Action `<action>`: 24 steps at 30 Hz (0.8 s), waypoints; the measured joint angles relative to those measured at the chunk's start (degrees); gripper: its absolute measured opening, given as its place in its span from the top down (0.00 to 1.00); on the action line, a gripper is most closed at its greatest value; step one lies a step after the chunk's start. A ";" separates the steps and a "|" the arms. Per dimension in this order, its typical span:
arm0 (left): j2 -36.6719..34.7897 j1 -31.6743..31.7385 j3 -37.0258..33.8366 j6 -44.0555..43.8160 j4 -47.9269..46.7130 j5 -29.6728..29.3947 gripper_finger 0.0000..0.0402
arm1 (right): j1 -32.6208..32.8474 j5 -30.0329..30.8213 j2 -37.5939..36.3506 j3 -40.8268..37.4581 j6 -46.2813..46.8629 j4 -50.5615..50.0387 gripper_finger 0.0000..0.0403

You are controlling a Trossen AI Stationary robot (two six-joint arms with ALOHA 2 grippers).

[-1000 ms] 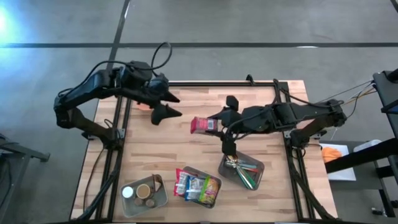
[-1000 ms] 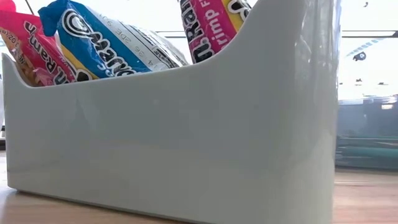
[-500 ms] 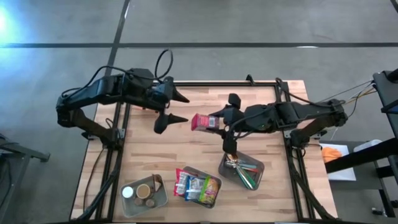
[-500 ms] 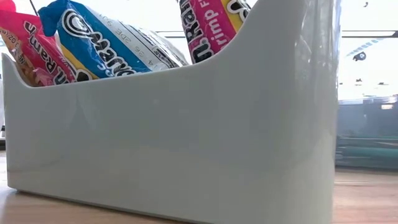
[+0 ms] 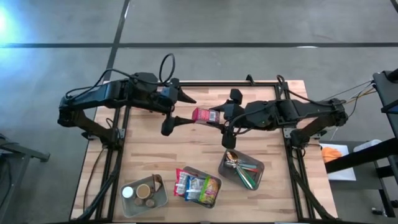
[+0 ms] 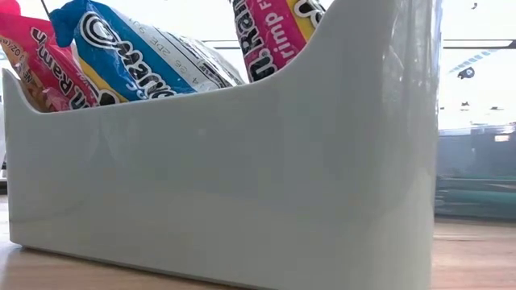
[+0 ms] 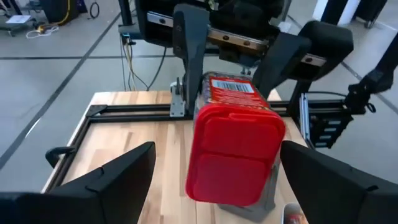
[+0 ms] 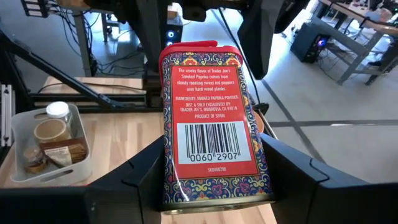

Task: Pick & Place Food Item
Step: Put the red seasoning into the left gray bin

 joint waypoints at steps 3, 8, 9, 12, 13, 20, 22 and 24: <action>0.14 -0.06 0.00 0.43 0.13 0.04 0.14 | -0.01 -0.04 0.02 0.00 -0.17 0.60 0.49; 0.82 -0.35 0.00 1.58 1.09 0.03 0.14 | -0.12 -0.08 0.02 -0.01 -0.97 1.98 0.49; 0.95 -0.36 0.00 1.61 1.26 0.04 0.14 | -0.12 -0.08 0.02 -0.01 -1.23 2.36 0.49; 2.01 -0.36 -0.02 1.58 1.89 0.09 0.14 | -0.12 -0.71 0.02 -0.01 -1.75 3.78 0.49; 2.14 -0.36 -0.02 1.39 2.38 0.38 0.14 | -0.12 -1.19 0.02 -0.01 -1.97 3.87 0.49; 2.94 -0.36 -0.04 1.10 3.83 3.01 0.14 | -0.17 -2.77 0.02 -0.01 -2.16 4.00 0.49; 2.91 -0.36 -0.04 0.97 3.97 3.65 0.14 | -0.15 -2.99 0.02 -0.01 -2.17 3.93 0.49; 2.91 -0.36 -0.04 0.96 3.97 4.17 0.15 | -0.10 -3.23 0.02 -0.01 -2.20 3.90 0.49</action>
